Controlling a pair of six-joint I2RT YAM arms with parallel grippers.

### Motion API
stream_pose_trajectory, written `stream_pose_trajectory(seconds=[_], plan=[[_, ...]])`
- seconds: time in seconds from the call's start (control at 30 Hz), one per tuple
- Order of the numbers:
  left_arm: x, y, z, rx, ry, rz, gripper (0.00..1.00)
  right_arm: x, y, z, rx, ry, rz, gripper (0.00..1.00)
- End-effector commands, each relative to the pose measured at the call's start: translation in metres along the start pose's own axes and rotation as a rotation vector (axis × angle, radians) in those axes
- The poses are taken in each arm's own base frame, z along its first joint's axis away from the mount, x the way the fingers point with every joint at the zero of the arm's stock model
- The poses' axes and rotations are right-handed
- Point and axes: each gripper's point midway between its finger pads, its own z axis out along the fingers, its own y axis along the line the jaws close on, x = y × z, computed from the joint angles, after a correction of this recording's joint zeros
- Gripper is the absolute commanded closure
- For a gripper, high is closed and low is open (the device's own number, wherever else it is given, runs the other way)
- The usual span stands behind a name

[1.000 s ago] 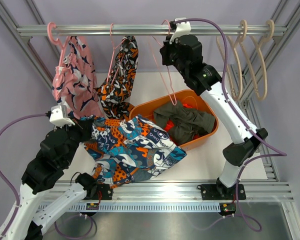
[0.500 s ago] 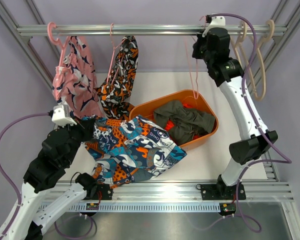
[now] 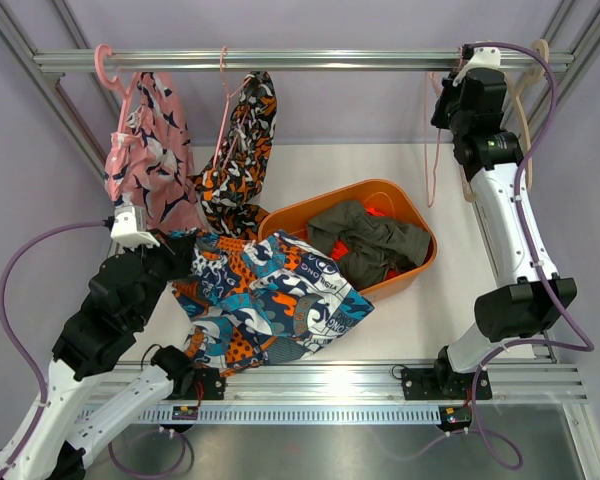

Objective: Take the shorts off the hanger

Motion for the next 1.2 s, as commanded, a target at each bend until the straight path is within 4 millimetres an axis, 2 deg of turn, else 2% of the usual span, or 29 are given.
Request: stream_pose_trajectory(seconds=[0.0, 0.1, 0.13, 0.2, 0.23, 0.33, 0.37, 0.4, 0.43, 0.47, 0.53, 0.57, 0.6, 0.63, 0.67, 0.73, 0.77, 0.83, 0.9, 0.93, 0.97, 1.03, 1.07, 1.13, 1.17], plan=[[-0.02, -0.016, 0.0, 0.066, -0.065, -0.02, 1.0, -0.017, 0.017, -0.017, -0.126, -0.051, -0.063, 0.86], [-0.022, -0.023, -0.002, 0.101, -0.067, -0.037, 1.0, -0.014, 0.028, -0.024, -0.212, -0.032, -0.128, 0.75], [-0.023, -0.025, -0.003, 0.111, -0.068, -0.042, 1.0, -0.017, 0.03, -0.027, -0.224, -0.034, -0.142, 0.66], [-0.025, -0.03, -0.004, 0.137, -0.072, -0.052, 1.0, -0.018, 0.034, -0.037, -0.268, -0.025, -0.169, 0.56], [-0.027, -0.032, -0.005, 0.144, -0.075, -0.055, 1.0, -0.02, 0.035, -0.042, -0.282, -0.026, -0.178, 0.42], [-0.029, -0.037, -0.006, 0.173, -0.077, -0.065, 1.0, -0.024, 0.036, -0.06, -0.32, -0.032, -0.202, 0.28], [-0.03, -0.039, -0.006, 0.179, -0.081, -0.063, 1.0, -0.029, 0.036, -0.07, -0.327, -0.05, -0.212, 0.21], [-0.03, -0.041, -0.006, 0.189, -0.079, -0.064, 1.0, -0.029, 0.036, -0.076, -0.338, -0.051, -0.217, 0.19], [-0.03, -0.041, -0.006, 0.192, -0.079, -0.062, 1.0, -0.028, 0.037, -0.081, -0.35, -0.05, -0.234, 0.13], [-0.031, -0.043, -0.006, 0.2, -0.081, -0.062, 1.0, -0.033, 0.038, -0.094, -0.365, -0.069, -0.248, 0.09], [-0.031, -0.047, -0.006, 0.216, -0.075, -0.059, 1.0, -0.028, 0.043, -0.11, -0.422, -0.055, -0.277, 0.01], [-0.032, -0.048, -0.006, 0.222, -0.078, -0.054, 1.0, -0.031, 0.044, -0.128, -0.455, -0.076, -0.345, 0.01], [-0.033, -0.051, -0.007, 0.235, -0.074, -0.05, 1.0, -0.015, 0.05, -0.14, -0.529, -0.036, -0.374, 0.0], [-0.033, -0.052, -0.008, 0.245, -0.074, -0.043, 1.0, -0.01, 0.051, -0.15, -0.564, -0.038, -0.429, 0.0], [-0.033, -0.055, -0.009, 0.265, -0.071, -0.039, 1.0, 0.0, 0.056, -0.175, -0.636, -0.025, -0.465, 0.01], [-0.031, -0.058, -0.01, 0.285, -0.068, -0.029, 1.0, 0.014, 0.055, -0.19, -0.683, -0.015, -0.543, 0.0], [-0.031, -0.063, -0.012, 0.314, -0.068, -0.027, 1.0, 0.023, 0.059, -0.209, -0.751, -0.004, -0.566, 0.0], [-0.027, -0.067, -0.012, 0.346, -0.058, -0.01, 1.0, 0.037, 0.065, -0.232, -0.865, -0.021, -0.662, 0.01], [-0.023, -0.075, -0.014, 0.393, -0.042, -0.003, 1.0, 0.059, 0.08, -0.262, -1.052, 0.002, -0.661, 0.01], [-0.02, -0.078, -0.013, 0.409, -0.031, 0.008, 1.0, 0.064, 0.084, -0.273, -1.138, -0.035, -0.724, 0.01], [-0.015, -0.083, -0.015, 0.445, -0.009, 0.019, 1.0, 0.077, 0.095, -0.299, -1.285, -0.012, -0.677, 0.01], [-0.011, -0.085, -0.014, 0.459, 0.007, 0.026, 0.99, 0.086, 0.107, -0.314, -1.399, 0.002, -0.654, 0.01], [-0.006, -0.09, -0.017, 0.491, 0.027, 0.032, 0.98, 0.096, 0.124, -0.322, -1.48, 0.036, -0.666, 0.01], [-0.001, -0.1, -0.023, 0.563, 0.052, 0.041, 0.95, 0.117, 0.145, -0.326, -1.503, 0.158, -0.611, 0.01], [0.002, -0.103, -0.023, 0.58, 0.059, 0.04, 0.95, 0.115, 0.157, -0.316, -1.465, 0.098, -0.659, 0.0]])
